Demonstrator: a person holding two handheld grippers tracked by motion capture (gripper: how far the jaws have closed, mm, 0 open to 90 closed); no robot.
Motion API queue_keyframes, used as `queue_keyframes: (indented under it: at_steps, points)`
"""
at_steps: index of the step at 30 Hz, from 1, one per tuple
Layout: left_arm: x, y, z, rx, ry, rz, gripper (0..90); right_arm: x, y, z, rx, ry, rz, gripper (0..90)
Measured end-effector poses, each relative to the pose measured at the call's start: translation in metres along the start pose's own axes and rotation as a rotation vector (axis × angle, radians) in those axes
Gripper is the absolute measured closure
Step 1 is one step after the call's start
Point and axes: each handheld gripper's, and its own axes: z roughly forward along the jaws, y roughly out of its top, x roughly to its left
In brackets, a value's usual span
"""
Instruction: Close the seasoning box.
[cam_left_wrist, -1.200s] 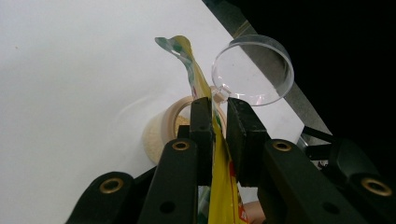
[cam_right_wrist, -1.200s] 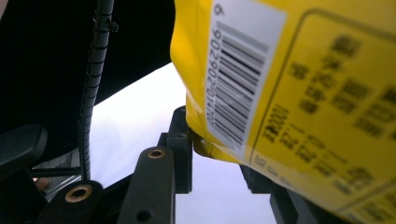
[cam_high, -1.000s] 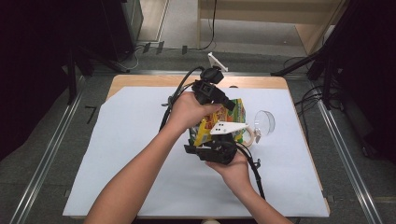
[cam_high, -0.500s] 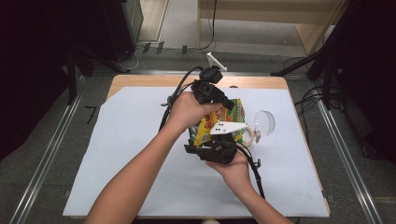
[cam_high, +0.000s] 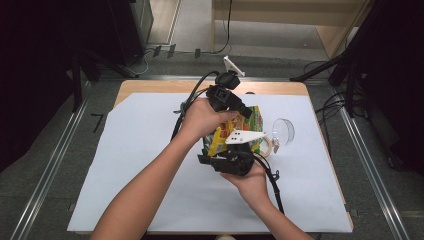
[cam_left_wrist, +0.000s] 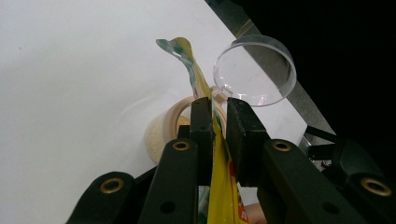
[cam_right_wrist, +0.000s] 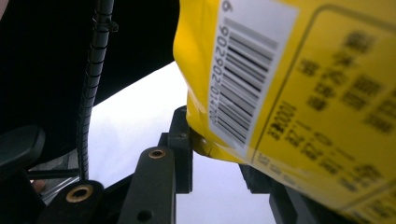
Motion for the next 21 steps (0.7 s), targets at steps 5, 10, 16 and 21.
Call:
queue_keyframes:
  at_steps: [5, 10, 16, 21]
  points:
    - [0.0002, -0.0007, -0.0003, -0.006, -0.002, 0.004, 81.3, -0.0002, 0.0, 0.0002, 0.003, -0.002, -0.006, 70.3]
    - [0.0007, -0.0017, -0.001, -0.009, 0.0, 0.003, 81.3, -0.0005, -0.0003, 0.001, 0.006, -0.005, -0.013, 70.3]
    - [0.0018, -0.0032, -0.0021, -0.013, -0.003, 0.005, 81.3, -0.0003, -0.0003, 0.0022, 0.01, -0.006, -0.021, 70.3]
    - [0.0043, -0.0051, -0.0028, -0.019, -0.011, -0.003, 81.3, 0.0001, -0.0007, 0.0034, 0.016, -0.009, -0.03, 70.3]
